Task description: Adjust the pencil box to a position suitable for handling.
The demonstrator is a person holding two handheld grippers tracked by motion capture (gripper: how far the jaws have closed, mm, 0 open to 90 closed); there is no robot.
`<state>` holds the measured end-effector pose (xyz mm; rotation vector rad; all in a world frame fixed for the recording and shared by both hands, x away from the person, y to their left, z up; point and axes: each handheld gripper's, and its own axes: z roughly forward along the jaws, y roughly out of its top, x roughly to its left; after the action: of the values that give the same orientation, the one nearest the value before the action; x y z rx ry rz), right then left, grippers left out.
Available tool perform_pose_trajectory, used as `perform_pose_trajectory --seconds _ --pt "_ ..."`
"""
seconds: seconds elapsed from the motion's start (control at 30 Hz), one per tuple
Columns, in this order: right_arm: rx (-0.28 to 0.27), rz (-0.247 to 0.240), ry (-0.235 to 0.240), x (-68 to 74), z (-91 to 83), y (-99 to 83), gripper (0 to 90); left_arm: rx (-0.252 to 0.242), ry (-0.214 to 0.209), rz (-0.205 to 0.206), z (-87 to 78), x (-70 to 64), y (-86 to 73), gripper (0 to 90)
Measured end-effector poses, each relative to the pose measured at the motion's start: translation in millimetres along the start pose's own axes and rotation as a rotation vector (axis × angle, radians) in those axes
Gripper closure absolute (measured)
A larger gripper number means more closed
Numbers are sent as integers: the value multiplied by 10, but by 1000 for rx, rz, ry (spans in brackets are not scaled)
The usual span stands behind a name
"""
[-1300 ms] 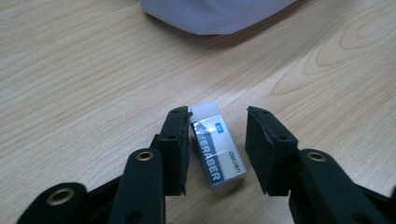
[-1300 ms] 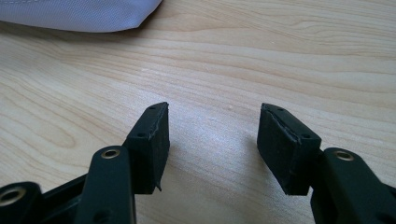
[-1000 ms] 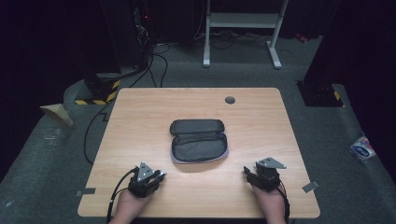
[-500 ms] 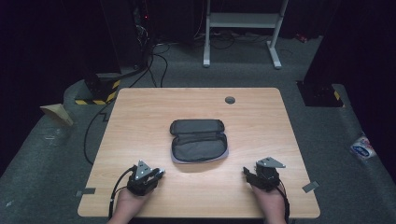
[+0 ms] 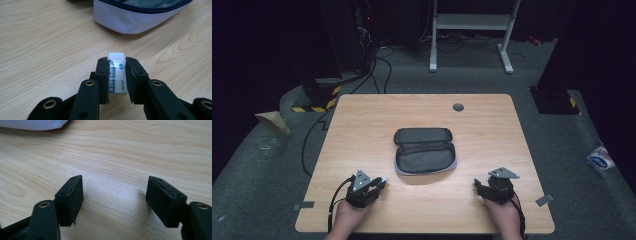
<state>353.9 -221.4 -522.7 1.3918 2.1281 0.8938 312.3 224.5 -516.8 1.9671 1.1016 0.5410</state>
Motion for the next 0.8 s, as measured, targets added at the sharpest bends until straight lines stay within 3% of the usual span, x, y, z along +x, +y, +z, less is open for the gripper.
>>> perform_pose_trajectory --seconds 0.2,0.33,0.4,0.6,0.8 --pt "22 -11 14 -111 -5 -1 209 -15 12 -18 -33 40 17 730" --pt "27 17 -8 -219 -45 -46 177 -29 22 -33 -51 98 38 730" --pt "33 13 -5 -217 -39 -37 156 -39 29 -58 -61 113 55 730" --pt "35 8 -5 -212 -23 -29 133 -68 67 -67 -139 113 114 730" --pt "32 10 -7 -201 -24 -35 126 -97 79 -74 -181 115 164 730"
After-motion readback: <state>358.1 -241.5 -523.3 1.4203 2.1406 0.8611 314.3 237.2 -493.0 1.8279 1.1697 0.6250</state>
